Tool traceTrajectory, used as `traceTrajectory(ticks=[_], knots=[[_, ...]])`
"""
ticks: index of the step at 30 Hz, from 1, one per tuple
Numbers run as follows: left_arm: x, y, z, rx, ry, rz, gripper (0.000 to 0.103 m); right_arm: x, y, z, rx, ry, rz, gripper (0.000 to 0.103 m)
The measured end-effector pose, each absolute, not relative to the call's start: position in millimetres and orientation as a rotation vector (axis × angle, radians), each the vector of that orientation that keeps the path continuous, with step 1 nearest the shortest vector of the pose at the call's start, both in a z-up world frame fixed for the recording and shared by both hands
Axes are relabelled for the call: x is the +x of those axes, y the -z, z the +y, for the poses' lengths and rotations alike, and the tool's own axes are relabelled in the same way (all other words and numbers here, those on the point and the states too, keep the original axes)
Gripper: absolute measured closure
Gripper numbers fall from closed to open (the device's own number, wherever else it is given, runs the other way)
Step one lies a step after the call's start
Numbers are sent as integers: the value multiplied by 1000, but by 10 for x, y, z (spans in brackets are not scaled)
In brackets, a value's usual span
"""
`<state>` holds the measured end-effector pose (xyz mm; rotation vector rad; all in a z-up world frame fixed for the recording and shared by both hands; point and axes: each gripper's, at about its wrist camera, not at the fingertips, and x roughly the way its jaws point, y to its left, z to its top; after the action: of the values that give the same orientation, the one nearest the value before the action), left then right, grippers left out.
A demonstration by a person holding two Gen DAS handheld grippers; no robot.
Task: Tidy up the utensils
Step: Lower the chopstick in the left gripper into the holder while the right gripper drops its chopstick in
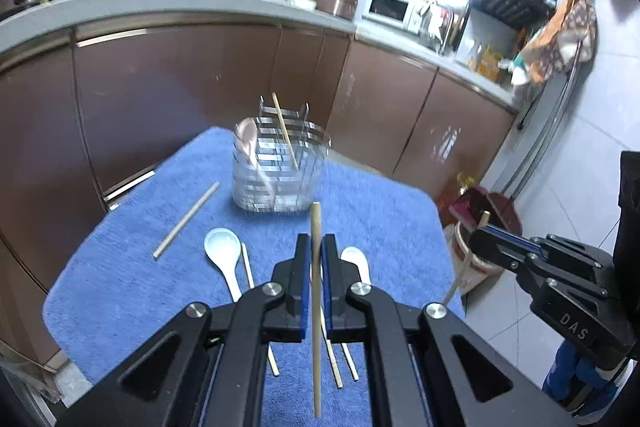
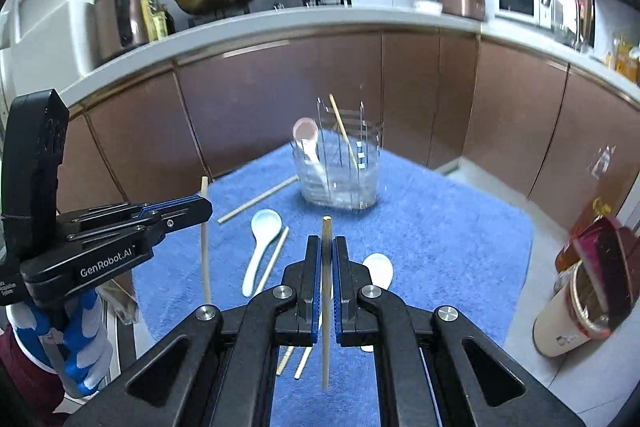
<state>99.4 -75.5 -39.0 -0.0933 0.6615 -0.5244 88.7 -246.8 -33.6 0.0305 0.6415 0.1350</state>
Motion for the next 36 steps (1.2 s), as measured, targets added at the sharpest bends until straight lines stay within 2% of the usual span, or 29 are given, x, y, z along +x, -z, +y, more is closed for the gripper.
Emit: traceTrajectory(ticks=[8, 19, 26, 36], knots=[[1174, -176, -430, -180, 471, 535, 98, 880, -203, -2372, 30, -158, 509, 98], [2106, -778, -583, -242, 389, 343, 98, 1821, -658, -2540, 69, -161, 325, 98], [2812, -684, -966, -225, 321, 277, 98, 2562, -649, -2671, 63, -135, 271, 98], [3540, -77, -1367, -197, 270, 326, 98, 3318, 9, -2887, 90, -128, 330, 98]])
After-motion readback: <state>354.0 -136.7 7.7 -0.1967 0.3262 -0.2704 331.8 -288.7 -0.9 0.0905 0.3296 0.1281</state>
